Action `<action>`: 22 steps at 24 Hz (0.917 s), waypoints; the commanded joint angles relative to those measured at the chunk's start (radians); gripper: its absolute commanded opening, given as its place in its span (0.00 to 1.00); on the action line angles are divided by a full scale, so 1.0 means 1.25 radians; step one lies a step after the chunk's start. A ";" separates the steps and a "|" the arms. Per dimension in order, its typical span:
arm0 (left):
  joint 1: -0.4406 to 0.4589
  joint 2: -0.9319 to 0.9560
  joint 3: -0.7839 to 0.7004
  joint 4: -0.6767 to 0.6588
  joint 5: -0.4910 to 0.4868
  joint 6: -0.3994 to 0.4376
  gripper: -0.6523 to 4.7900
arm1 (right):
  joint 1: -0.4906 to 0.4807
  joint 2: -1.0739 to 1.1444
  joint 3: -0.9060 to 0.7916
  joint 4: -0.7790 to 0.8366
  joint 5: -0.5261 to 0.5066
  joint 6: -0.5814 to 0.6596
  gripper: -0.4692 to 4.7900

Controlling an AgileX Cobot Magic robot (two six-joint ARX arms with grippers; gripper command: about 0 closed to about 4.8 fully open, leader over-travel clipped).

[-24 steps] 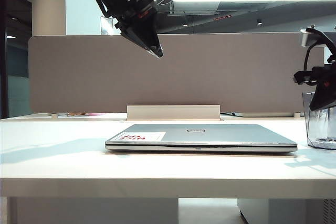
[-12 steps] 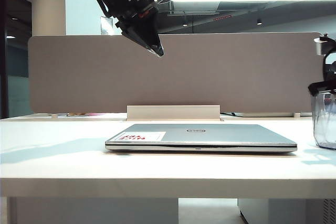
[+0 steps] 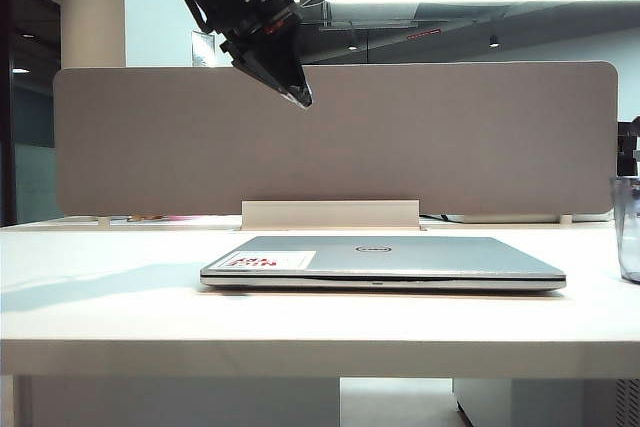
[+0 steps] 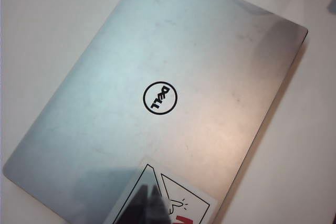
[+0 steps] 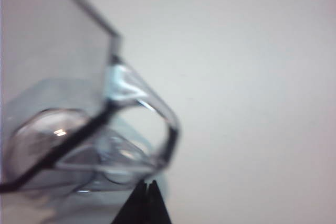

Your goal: Pick up the water cup and place it on the right side of the laptop.

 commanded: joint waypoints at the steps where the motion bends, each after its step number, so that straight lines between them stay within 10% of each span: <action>1: -0.001 -0.006 0.002 0.005 0.019 0.001 0.11 | -0.052 -0.004 0.002 0.032 -0.033 -0.019 0.08; 8: -0.001 -0.006 0.002 0.004 0.019 0.001 0.11 | -0.084 -0.018 0.002 -0.031 -0.047 -0.033 0.08; 12: -0.001 -0.006 0.002 0.002 0.019 0.001 0.11 | -0.084 -0.058 0.002 -0.110 -0.050 -0.033 0.32; 22: -0.001 -0.006 0.002 0.001 0.019 0.003 0.11 | -0.092 -0.087 -0.048 -0.023 -0.069 -0.027 0.32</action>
